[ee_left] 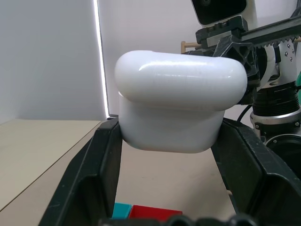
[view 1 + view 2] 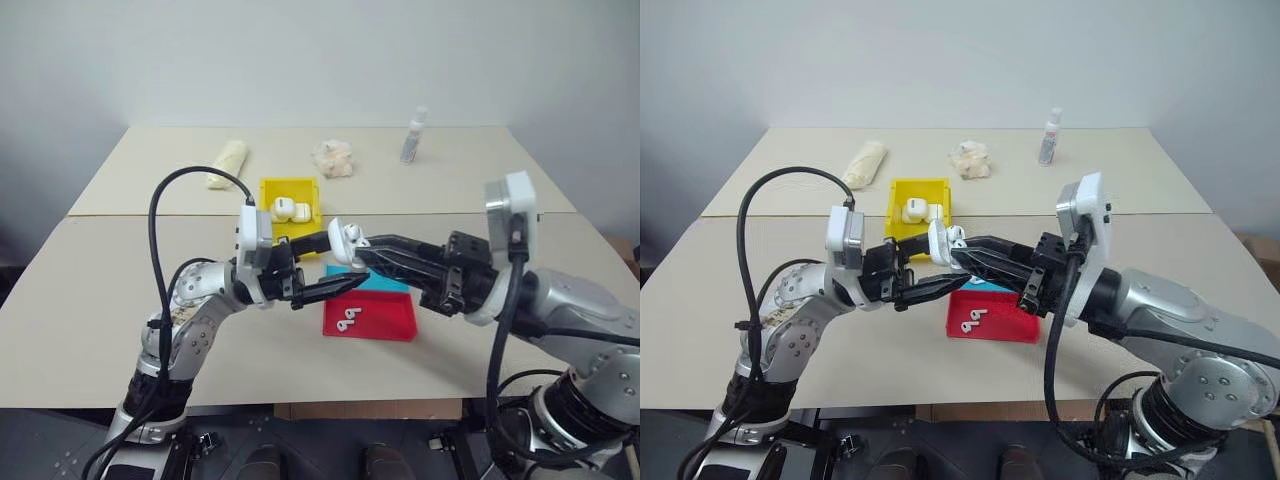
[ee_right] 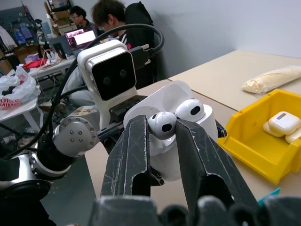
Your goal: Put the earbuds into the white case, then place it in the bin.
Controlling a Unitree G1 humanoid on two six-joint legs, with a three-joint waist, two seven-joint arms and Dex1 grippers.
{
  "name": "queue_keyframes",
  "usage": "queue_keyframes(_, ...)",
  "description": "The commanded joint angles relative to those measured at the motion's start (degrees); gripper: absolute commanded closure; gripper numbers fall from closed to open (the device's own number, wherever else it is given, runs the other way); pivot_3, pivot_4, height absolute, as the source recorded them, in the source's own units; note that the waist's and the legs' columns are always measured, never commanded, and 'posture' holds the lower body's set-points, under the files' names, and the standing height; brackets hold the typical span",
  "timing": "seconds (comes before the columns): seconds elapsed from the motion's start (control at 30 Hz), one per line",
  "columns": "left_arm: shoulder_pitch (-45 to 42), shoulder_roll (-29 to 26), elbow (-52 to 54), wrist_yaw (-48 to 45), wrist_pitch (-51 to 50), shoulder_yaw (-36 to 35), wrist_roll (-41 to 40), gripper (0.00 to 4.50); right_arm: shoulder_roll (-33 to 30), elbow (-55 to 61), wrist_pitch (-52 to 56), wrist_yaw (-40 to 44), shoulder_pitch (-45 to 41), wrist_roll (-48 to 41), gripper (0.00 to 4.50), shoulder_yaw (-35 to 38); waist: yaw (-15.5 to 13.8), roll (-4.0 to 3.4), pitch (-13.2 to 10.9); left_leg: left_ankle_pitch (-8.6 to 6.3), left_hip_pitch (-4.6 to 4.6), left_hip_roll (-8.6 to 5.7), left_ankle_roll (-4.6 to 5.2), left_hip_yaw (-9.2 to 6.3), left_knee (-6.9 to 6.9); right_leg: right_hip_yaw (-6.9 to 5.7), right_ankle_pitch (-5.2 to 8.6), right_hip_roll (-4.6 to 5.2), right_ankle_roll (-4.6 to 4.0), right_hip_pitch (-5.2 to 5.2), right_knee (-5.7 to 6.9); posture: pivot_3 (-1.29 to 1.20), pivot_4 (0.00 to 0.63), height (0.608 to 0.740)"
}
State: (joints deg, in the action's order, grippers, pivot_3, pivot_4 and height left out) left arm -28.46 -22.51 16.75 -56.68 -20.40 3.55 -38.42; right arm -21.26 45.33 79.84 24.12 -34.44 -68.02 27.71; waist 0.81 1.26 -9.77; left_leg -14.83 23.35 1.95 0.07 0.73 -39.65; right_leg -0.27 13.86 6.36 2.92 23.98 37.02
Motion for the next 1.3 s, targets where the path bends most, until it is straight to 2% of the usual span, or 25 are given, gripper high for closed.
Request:
queue_keyframes(0.03, -0.09, 0.23, 2.04, 0.49, 0.86, -0.95, -0.48, 1.76, -3.30, 0.81, -5.67, -1.14, 1.12, -2.50, 3.51, -1.68, -0.01, 0.00, 0.00, 0.00, 0.00, 0.00, 0.00, 0.00, 0.00, 0.00, 0.00, 0.00, 0.00, 0.00, -0.01, 0.00, 0.150, 0.740)
queue_keyframes(0.13, 0.01, 0.27, 1.71, 0.44, 1.18, -0.80, 0.02, 1.76, -6.79, 0.73, -8.65, -2.23, 1.93, -3.28, 2.64, -3.55, -0.02, 0.00, 0.00, 0.00, 0.01, 0.00, 0.00, 0.00, 0.00, 0.00, 0.00, 0.00, 0.00, 0.00, -0.02, 0.00, 0.150, 0.740)
queue_keyframes(0.37, 0.13, -0.54, -0.42, -0.75, 1.68, 0.19, 1.84, 1.76, -16.54, -0.76, -15.49, -0.69, 3.96, -5.43, 2.64, -2.62, -0.10, 0.02, -0.01, -0.01, 0.02, 0.00, 0.02, 0.00, -0.01, 0.00, 0.00, 0.00, 0.00, -0.02, -0.05, 0.00, 0.150, 0.740)
queue_keyframes(0.47, -0.66, -0.82, -2.68, -1.87, 2.31, 1.96, 4.55, 1.76, -21.16, -2.55, -18.23, 0.43, 2.47, -5.70, 2.64, -2.44, -0.13, 0.02, -0.01, -0.02, 0.00, 0.00, 0.03, -0.01, -0.01, -0.01, 0.00, 0.00, 0.00, -0.04, -0.06, 0.00, 0.150, 0.740)
queue_keyframes(0.53, -2.24, -1.44, -3.85, -1.34, 1.41, 4.49, 7.97, 1.76, -24.47, -3.34, -19.34, 1.51, -0.40, -3.80, 2.64, -4.79, -0.13, 0.02, -0.01, -0.02, 0.01, 0.00, 0.03, 0.00, -0.03, -0.02, 0.00, 0.00, 0.00, -0.04, -0.06, 0.00, 0.150, 0.740)
queue_keyframes(0.63, -5.21, -0.21, -5.49, 0.61, 1.15, 7.82, 12.32, 1.76, -27.37, -5.06, -19.35, 0.89, -6.68, -2.19, 3.24, -9.87, -0.10, 0.02, -0.01, -0.02, 0.00, 0.01, 0.04, 0.00, -0.02, 0.00, 0.00, -0.02, 0.00, -0.02, -0.05, 0.00, 0.150, 0.740)
queue_keyframes(0.77, -8.08, 2.53, -6.83, 2.59, 1.31, 9.92, 15.11, 1.76, -29.52, -5.23, -20.07, 3.03, -10.44, 0.26, 4.46, -14.89, -0.16, 0.05, -0.01, -0.04, 0.09, 0.02, 0.08, -0.03, -0.04, -0.03, 0.00, -0.04, 0.00, -0.01, -0.14, 0.00, 0.150, 0.740)
queue_keyframes(0.93, -8.78, 5.25, -7.74, 2.73, 3.13, 9.77, 15.82, 1.76, -30.96, -4.08, -21.12, 4.62, -10.42, 6.04, 4.46, -20.46, -0.23, 0.05, -0.01, -0.05, 0.18, 0.02, 0.10, -0.03, -0.08, -0.04, 0.00, -0.02, 0.01, 0.05, -0.14, 0.00, 0.150, 0.740)
queue_keyframes(1.3, -9.01, 6.16, -5.51, 3.57, 0.86, 7.34, 13.47, 1.76, -33.77, -1.90, -22.34, 6.88, -6.99, 15.95, 4.46, -25.33, -0.27, 0.05, -0.01, -0.05, 0.18, 0.02, 0.10, -0.02, -0.10, -0.04, 0.00, -0.01, 0.00, 0.07, -0.11, 0.00, 0.150, 0.740)
